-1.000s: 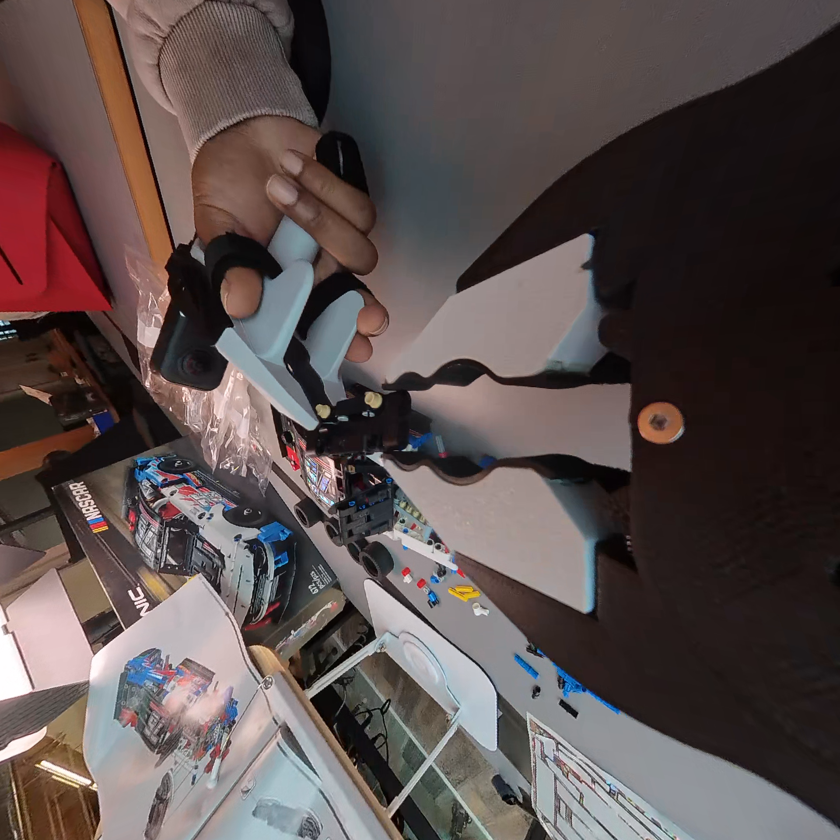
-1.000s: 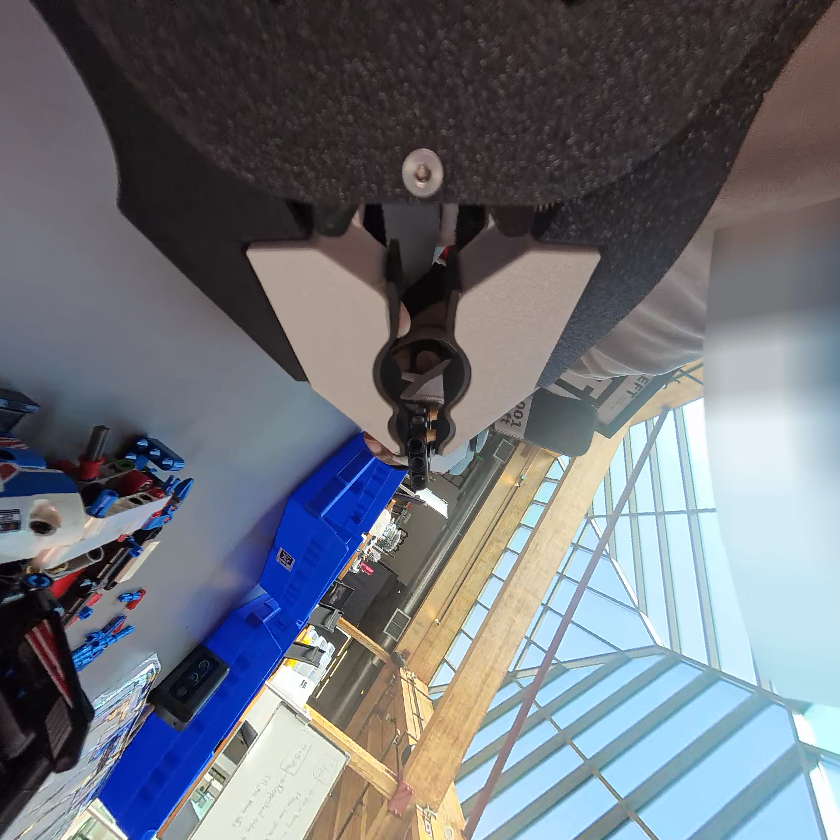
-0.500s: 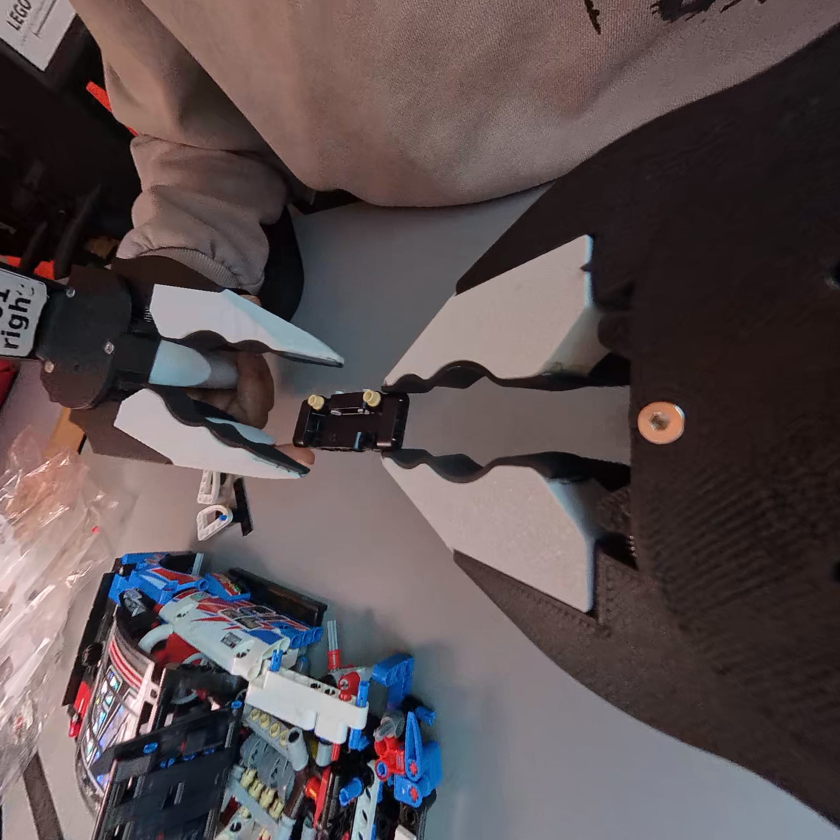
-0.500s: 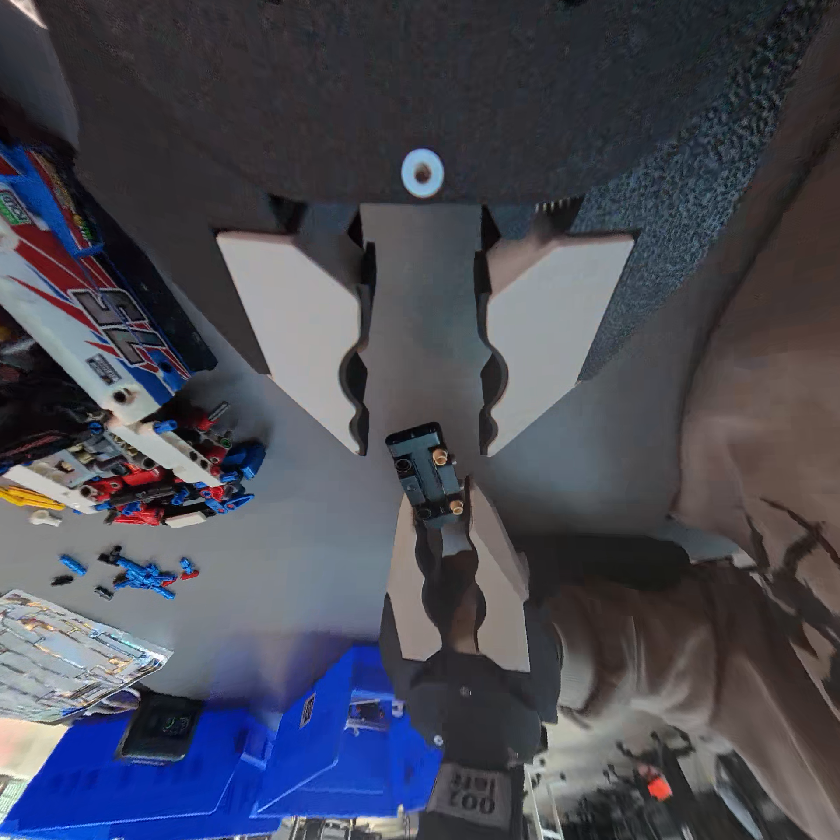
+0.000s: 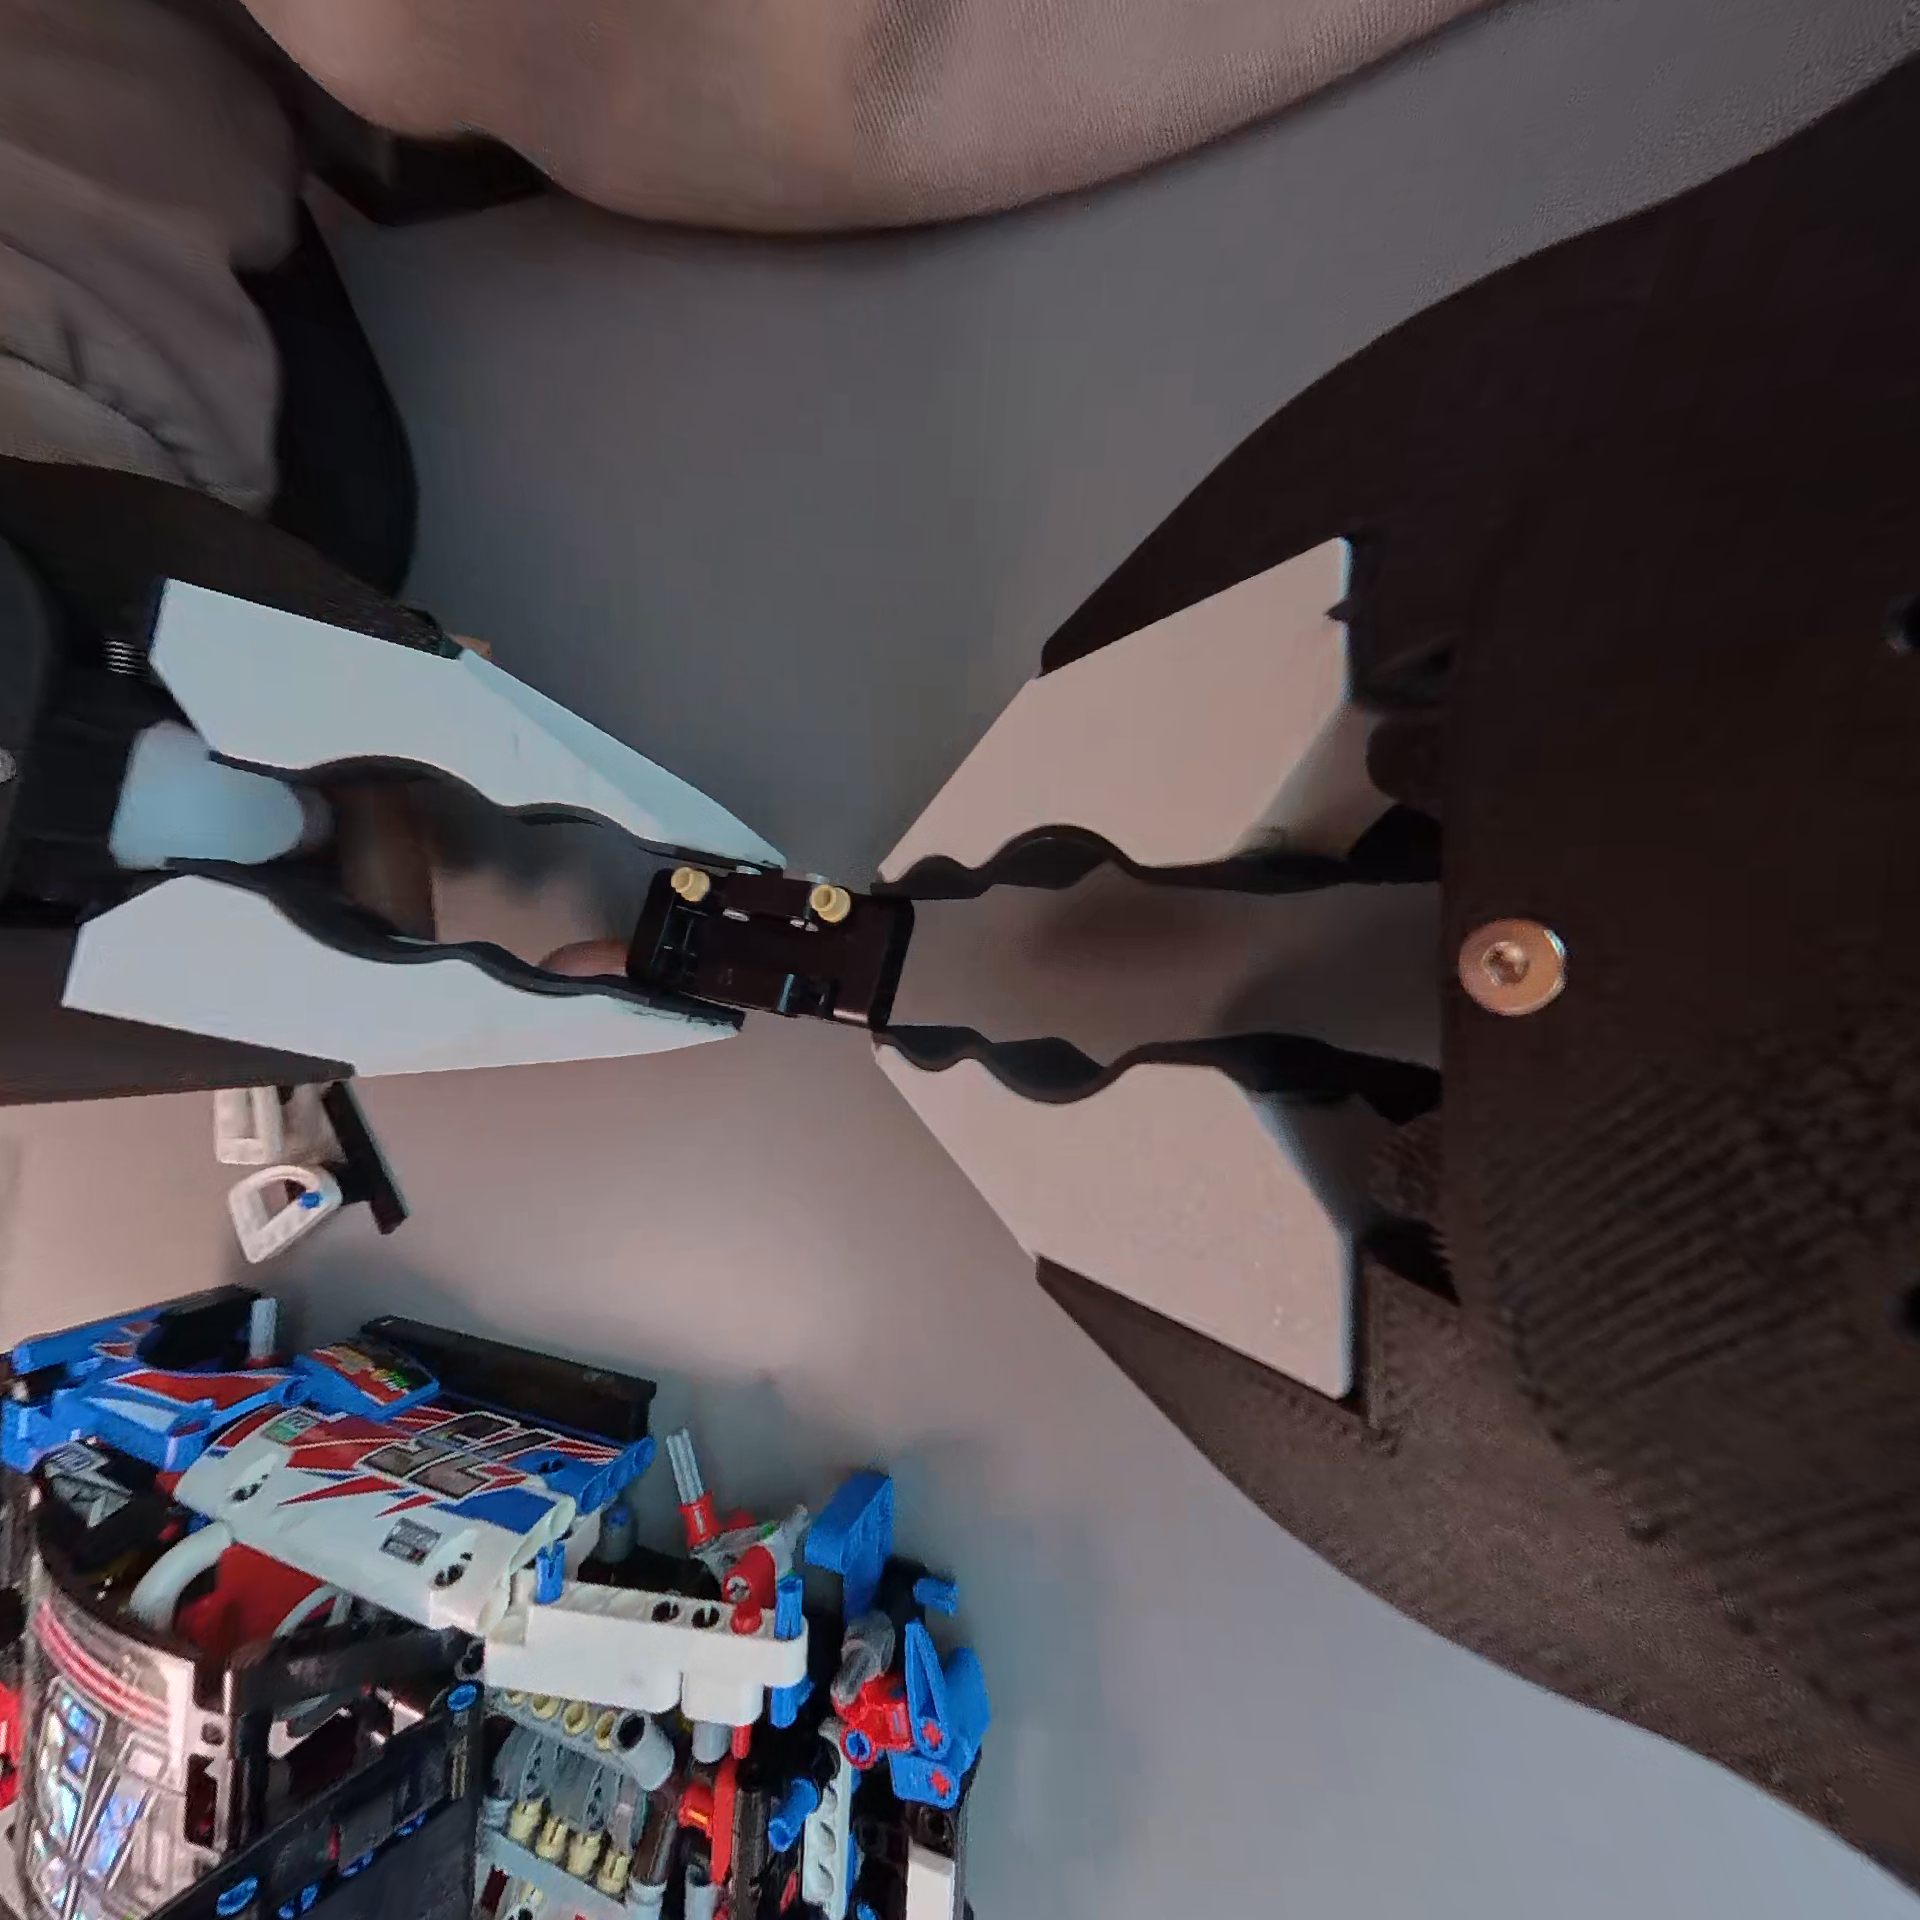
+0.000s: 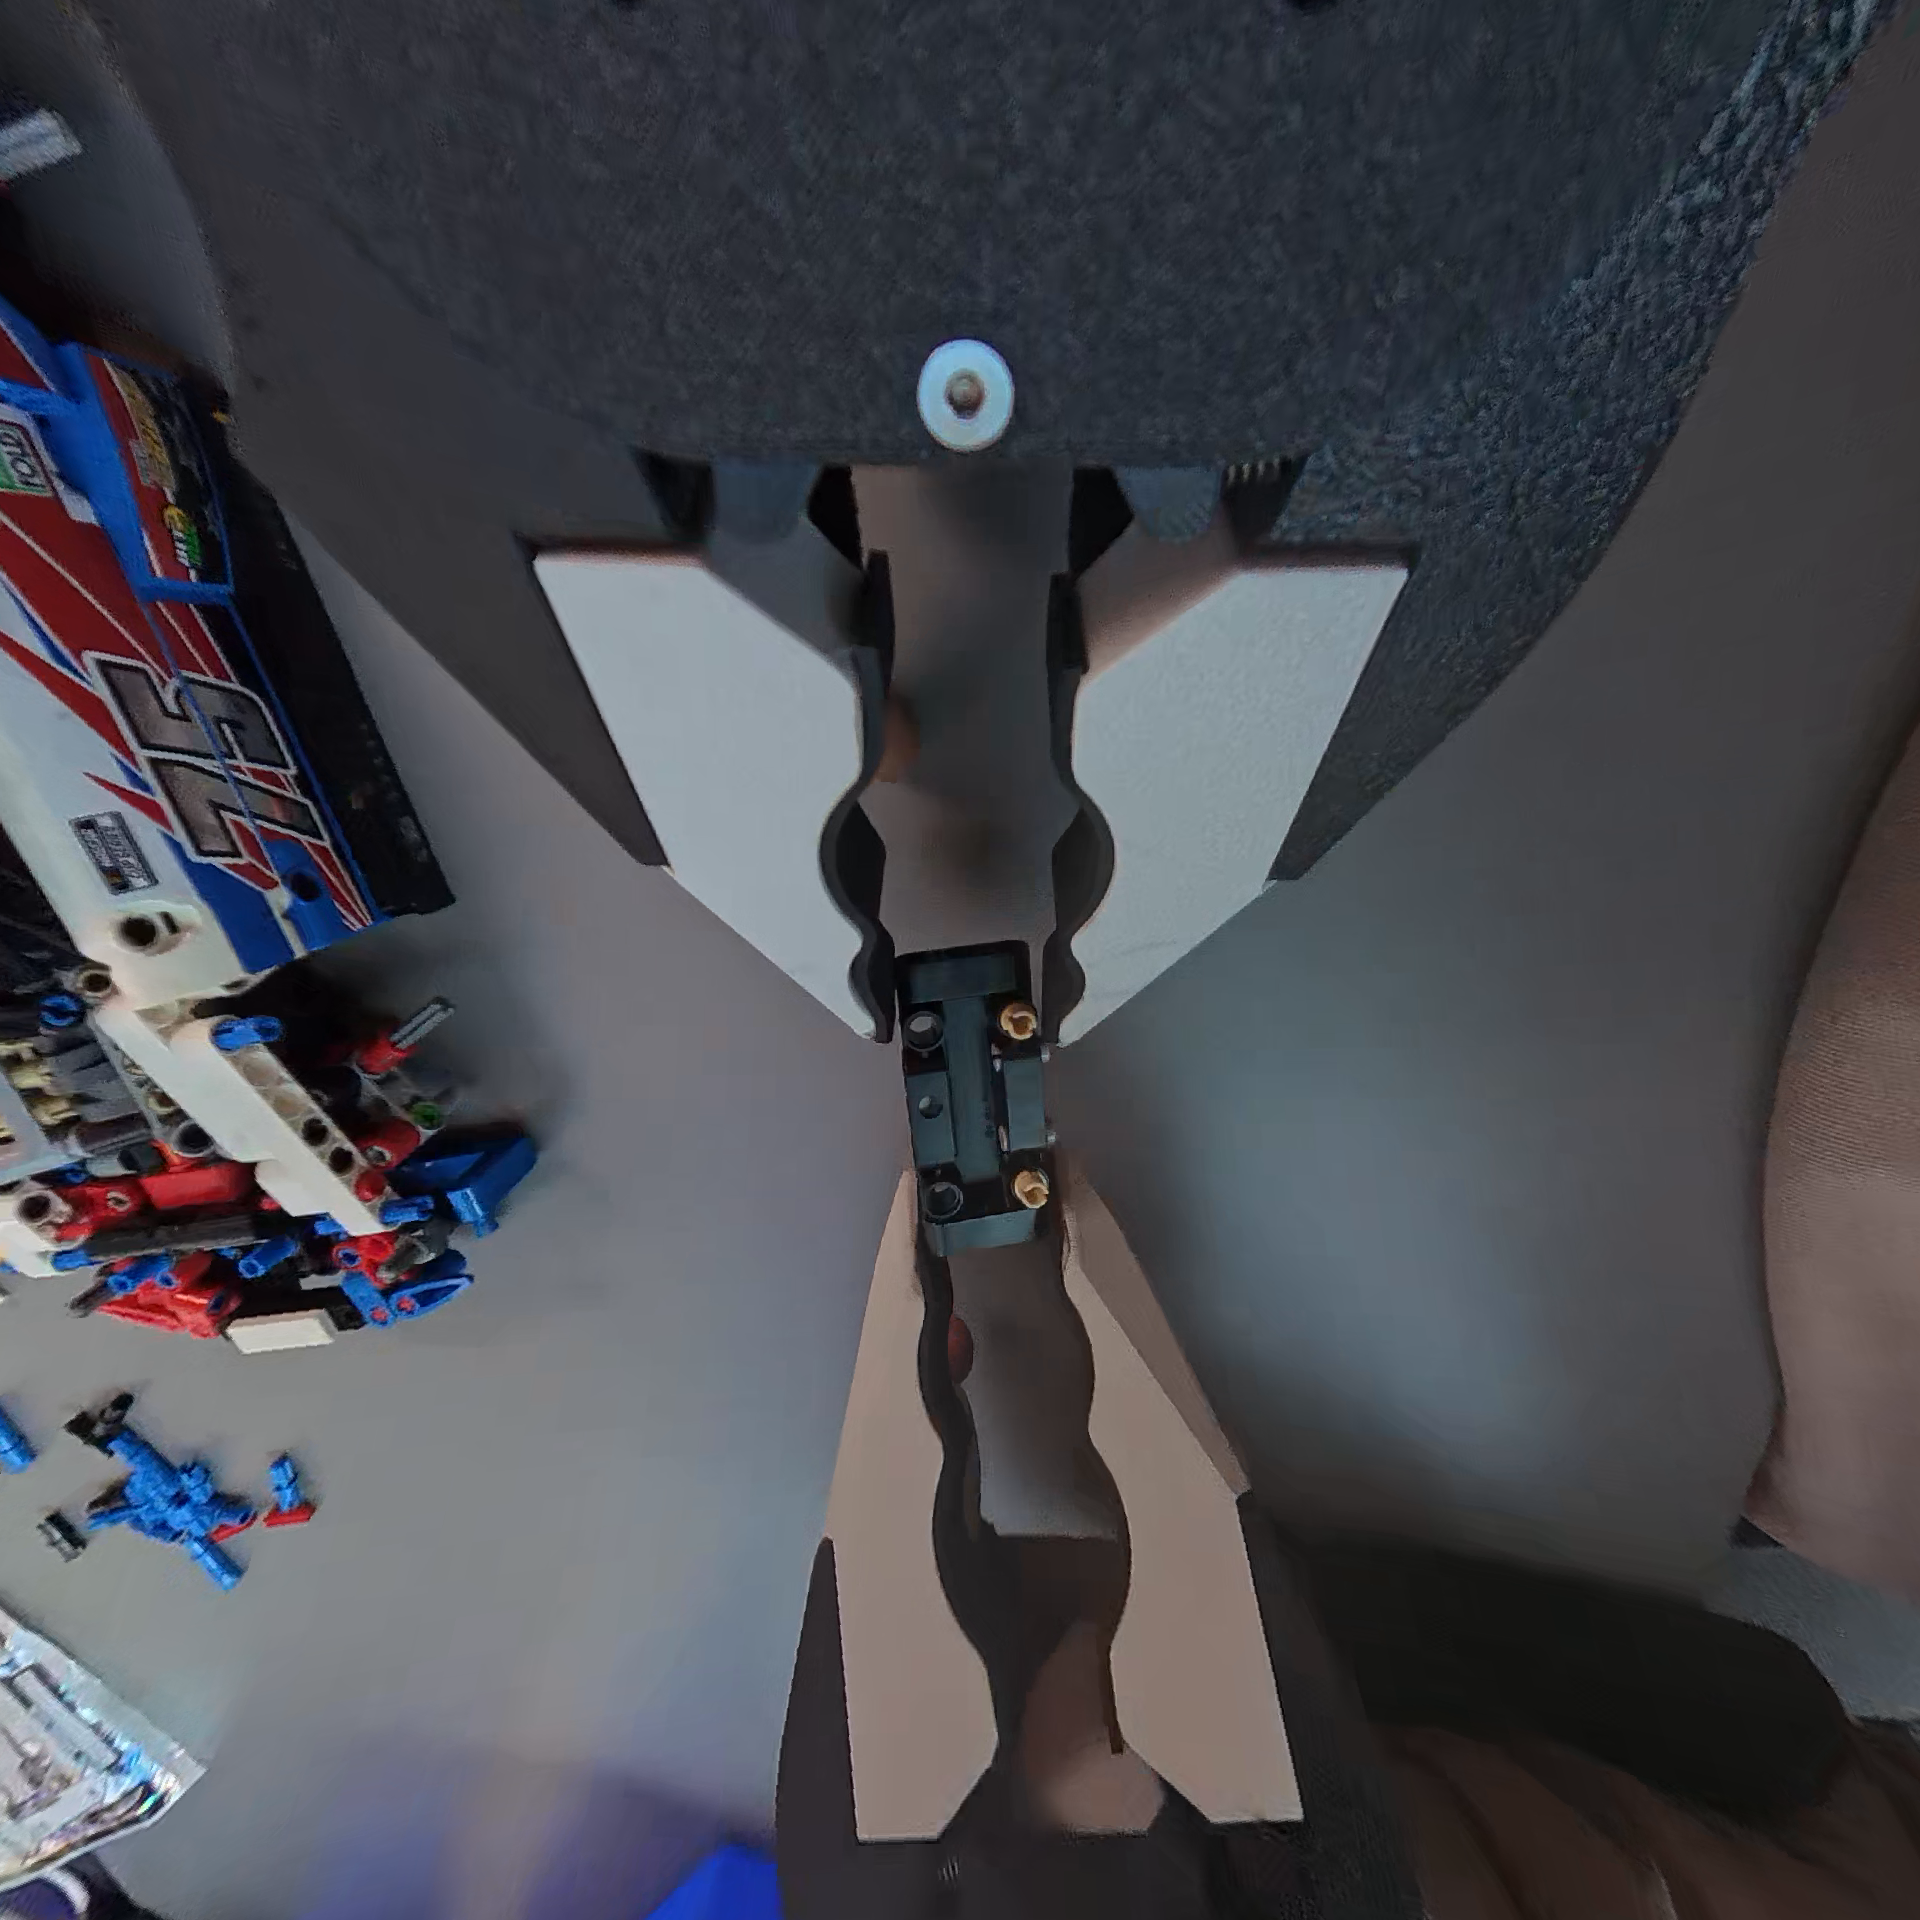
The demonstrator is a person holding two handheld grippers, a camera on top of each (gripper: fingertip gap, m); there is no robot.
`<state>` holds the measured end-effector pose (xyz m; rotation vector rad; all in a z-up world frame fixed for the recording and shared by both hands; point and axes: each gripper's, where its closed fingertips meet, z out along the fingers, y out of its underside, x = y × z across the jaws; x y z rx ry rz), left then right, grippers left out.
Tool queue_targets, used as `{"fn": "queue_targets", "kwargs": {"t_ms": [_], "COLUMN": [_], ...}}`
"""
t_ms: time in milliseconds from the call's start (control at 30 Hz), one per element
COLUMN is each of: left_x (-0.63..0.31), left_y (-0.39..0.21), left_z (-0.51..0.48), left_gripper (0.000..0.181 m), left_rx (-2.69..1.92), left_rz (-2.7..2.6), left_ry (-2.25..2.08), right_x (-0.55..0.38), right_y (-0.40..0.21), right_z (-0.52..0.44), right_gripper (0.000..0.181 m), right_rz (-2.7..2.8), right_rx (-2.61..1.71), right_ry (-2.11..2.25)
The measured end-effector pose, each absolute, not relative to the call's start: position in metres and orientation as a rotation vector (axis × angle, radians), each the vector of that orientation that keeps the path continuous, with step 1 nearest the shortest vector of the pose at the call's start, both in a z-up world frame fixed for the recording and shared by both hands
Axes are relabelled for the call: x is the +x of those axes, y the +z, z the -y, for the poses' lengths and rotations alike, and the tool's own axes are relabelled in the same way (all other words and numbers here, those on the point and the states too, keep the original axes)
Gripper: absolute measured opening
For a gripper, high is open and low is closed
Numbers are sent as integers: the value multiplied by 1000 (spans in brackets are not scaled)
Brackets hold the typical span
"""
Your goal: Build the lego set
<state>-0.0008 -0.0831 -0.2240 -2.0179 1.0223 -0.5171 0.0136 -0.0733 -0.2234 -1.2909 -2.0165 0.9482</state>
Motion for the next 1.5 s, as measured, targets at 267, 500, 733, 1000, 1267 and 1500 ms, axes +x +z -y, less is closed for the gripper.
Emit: {"fn": "queue_targets", "kwargs": {"t_ms": [267, 500, 733, 1000, 1267, 1500], "left_x": [-14, -21, -15, -8, -16, -40], "left_y": [-238, -239, -241, -241, -241, -240], "left_z": [73, 65, 72, 77, 72, 63], "left_gripper": [1, 11, 54, 27, 23, 24], "left_rx": [-2085, -2108, -2119, -2122, -2109, -2113], "left_rz": [-1060, -1018, -1063, -1082, -1049, -969], "left_ry": [-332, -315, -446, -465, -407, -357], "right_x": [9, 8, 16, 4, 2, 2], "right_y": [-235, -235, -239, -240, -230, -175], "right_z": [57, 54, 71, 71, 63, 33], "right_gripper": [22, 22, 22, 26, 33, 31], "right_rz": [2060, 2060, 2331, 2360, 2256, 1816], "right_rx": [-1386, -1362, -1163, -1118, -1191, -1292], "right_ry": [702, 693, 750, 743, 799, 1096]}}
